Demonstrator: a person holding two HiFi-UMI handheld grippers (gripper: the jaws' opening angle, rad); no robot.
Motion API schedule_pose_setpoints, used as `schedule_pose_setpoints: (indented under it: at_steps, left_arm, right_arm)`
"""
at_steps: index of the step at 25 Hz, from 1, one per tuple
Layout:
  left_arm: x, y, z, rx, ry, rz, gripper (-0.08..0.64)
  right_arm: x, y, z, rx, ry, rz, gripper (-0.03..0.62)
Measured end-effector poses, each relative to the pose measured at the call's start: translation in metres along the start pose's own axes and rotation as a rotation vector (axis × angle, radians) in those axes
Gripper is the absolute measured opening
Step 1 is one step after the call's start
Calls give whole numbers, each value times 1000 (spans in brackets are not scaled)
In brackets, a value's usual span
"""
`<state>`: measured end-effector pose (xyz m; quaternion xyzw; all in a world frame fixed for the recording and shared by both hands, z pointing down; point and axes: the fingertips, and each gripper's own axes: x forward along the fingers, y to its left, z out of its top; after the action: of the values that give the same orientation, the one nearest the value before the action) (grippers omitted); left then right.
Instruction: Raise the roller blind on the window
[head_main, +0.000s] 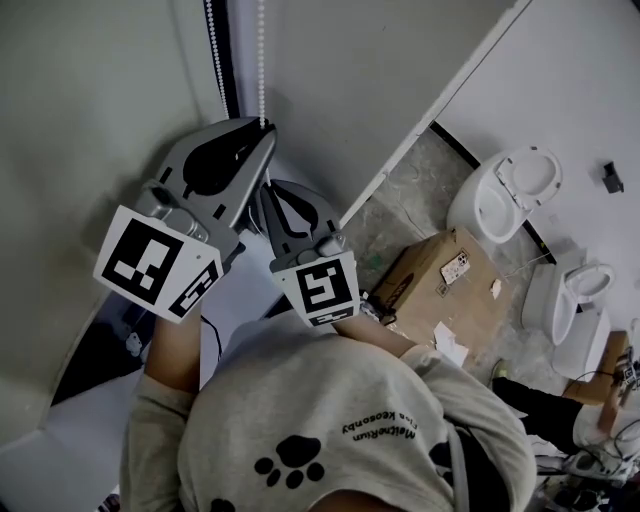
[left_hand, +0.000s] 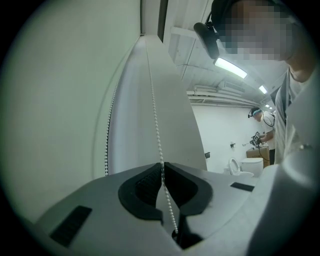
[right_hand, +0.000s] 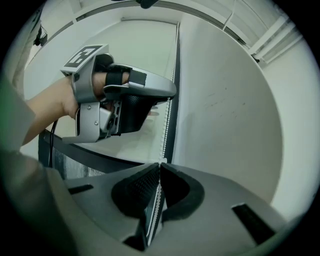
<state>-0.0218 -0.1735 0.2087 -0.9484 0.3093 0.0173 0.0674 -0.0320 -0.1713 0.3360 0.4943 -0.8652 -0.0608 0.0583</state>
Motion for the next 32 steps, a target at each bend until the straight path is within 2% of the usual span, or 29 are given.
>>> schedule_pose_setpoints:
  at_steps: [2,7,11,14,20,32]
  left_arm:
    - [0,1,1,15,10,-5,14]
    - [2,3,-18,21,53,-13,9]
    - [0,5,-19,-34,15,-9,8]
    - [-3,6,-21,-14,8,20,8]
    - [-5,3,-32,-42,-18,29,8]
    - [-5,-6,-97,-135,39,55,8]
  right_arm:
    - [-1,1,1,-2,-3,3,17]
    - [2,3,-17,22,26,10,15]
    - [4,-1,-19,14,-1,-5,15]
    - [3,1,-20,20,-16,1,15]
    - [5,4,-31,6,-12,5,15]
    - [6,14,-95,55,120,43,15]
